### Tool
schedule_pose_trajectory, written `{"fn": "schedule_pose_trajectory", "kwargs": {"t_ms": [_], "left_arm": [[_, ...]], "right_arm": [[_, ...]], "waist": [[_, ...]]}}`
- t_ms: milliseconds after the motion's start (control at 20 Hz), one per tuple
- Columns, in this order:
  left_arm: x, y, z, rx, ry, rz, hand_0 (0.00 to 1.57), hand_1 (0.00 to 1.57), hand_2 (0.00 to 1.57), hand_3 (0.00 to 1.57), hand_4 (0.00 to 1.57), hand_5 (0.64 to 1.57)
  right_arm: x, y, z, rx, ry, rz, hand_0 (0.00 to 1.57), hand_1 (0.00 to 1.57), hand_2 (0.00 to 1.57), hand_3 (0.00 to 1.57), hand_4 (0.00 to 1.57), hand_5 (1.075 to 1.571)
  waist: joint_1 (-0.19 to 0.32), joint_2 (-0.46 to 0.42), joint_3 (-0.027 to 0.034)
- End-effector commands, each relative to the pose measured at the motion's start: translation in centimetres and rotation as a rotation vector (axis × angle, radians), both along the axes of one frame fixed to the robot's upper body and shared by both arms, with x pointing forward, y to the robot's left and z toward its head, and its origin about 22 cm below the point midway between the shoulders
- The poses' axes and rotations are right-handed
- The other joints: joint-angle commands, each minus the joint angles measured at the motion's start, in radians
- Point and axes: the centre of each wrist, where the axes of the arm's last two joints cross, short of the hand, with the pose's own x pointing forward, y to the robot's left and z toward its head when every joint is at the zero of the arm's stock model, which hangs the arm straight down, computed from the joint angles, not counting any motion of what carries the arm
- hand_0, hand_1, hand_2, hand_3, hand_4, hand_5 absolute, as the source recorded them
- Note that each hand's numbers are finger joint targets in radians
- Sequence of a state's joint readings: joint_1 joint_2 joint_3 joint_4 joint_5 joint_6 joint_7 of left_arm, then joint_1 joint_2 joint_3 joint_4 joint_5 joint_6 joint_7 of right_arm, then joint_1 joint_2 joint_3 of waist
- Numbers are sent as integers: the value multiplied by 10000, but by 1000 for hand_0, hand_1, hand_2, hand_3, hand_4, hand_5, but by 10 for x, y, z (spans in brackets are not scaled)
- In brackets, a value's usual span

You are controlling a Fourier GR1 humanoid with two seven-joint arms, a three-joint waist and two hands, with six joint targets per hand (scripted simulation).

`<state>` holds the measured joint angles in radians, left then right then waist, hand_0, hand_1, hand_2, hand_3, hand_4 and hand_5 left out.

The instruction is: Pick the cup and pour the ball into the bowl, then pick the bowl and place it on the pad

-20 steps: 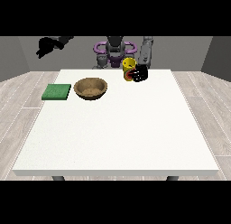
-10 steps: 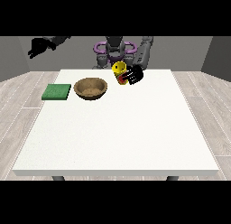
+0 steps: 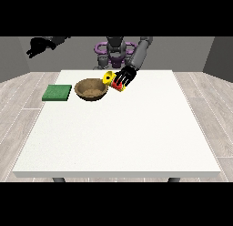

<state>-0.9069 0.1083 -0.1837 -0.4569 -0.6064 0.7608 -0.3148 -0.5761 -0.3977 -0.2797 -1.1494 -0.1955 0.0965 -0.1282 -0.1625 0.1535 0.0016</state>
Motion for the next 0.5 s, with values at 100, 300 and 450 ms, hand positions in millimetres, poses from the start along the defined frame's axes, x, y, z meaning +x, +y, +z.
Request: {"fn": "schedule_pose_trajectory", "kwargs": {"t_ms": [100,300,450], "left_arm": [[13,-2,13,2988,-517,673,1556,1556,1571,1571,1507,1346],[12,10,2,5002,-1138,1177,1571,1571,1571,1571,1143,1508],[7,-41,1,5944,-1164,886,1571,1571,1571,1571,1181,1500]], "right_arm": [[4,9,-18,-114,802,-183,0,0,363,663,538,1566],[5,5,-15,-222,680,161,0,0,370,621,562,1567],[8,12,-25,-210,824,26,0,0,380,660,563,1566]], "waist": [[183,-628,5],[-48,-623,2],[-111,-727,2]]}}
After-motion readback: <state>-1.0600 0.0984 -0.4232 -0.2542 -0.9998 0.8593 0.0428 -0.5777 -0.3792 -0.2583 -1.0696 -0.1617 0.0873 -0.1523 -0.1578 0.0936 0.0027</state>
